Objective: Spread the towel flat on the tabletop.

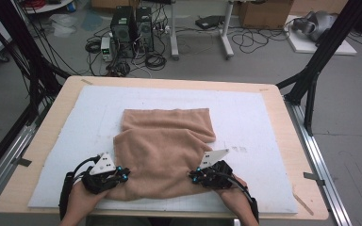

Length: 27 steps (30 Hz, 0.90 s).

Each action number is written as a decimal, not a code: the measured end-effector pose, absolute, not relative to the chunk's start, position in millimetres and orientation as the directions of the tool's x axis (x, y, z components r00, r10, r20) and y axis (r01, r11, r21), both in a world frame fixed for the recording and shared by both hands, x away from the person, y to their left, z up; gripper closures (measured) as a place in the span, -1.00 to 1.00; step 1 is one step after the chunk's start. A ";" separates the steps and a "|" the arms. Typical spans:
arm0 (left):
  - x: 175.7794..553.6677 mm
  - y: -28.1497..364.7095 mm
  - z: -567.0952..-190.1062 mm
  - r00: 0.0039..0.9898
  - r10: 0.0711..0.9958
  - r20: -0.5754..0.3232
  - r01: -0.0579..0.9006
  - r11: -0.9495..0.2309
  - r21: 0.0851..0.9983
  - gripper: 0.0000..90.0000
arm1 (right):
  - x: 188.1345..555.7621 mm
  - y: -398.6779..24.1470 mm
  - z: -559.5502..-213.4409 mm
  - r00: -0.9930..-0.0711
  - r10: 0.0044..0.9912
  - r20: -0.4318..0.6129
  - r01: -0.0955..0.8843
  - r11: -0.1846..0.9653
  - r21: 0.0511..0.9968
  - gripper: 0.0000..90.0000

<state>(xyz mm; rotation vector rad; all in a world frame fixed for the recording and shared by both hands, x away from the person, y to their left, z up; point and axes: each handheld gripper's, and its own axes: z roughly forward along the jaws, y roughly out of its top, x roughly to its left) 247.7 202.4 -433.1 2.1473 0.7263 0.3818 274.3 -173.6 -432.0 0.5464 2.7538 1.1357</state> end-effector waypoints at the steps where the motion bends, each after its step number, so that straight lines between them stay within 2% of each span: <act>1: 248.0 203.6 -430.1 0.782 0.623 0.017 0.367 -0.483 0.795 0.89 | 273.8 -174.1 -429.1 -0.927 0.373 0.030 0.284 0.650 0.705 0.87; 8: 266.2 207.6 -404.8 0.743 0.669 0.005 0.359 -0.405 0.841 0.90 | 284.0 -179.1 -401.9 -0.919 0.394 -0.012 0.254 0.616 0.745 0.86; 11: 280.2 206.1 -400.9 0.720 0.694 0.008 0.365 -0.388 0.846 0.90 | 296.3 -180.5 -396.0 -0.905 0.424 -0.015 0.270 0.603 0.751 0.86; 16: 306.8 199.9 -407.6 0.684 0.729 -0.001 0.405 -0.378 0.833 0.90 | 324.0 -184.1 -405.6 -0.874 0.485 0.021 0.342 0.585 0.736 0.85; 21: 324.4 194.6 -420.5 0.667 0.745 -0.005 0.444 -0.393 0.805 0.89 | 335.6 -175.7 -417.6 -0.867 0.497 0.017 0.364 0.609 0.705 0.83; 24: 322.7 195.1 -417.3 0.673 0.739 -0.005 0.441 -0.396 0.806 0.85 | 337.0 -176.2 -417.3 -0.869 0.495 0.025 0.363 0.602 0.711 0.72; 27: 315.3 198.5 -410.9 0.677 0.736 0.012 0.427 -0.407 0.808 0.70 | 332.2 -181.1 -410.9 -0.870 0.492 0.032 0.355 0.581 0.733 0.56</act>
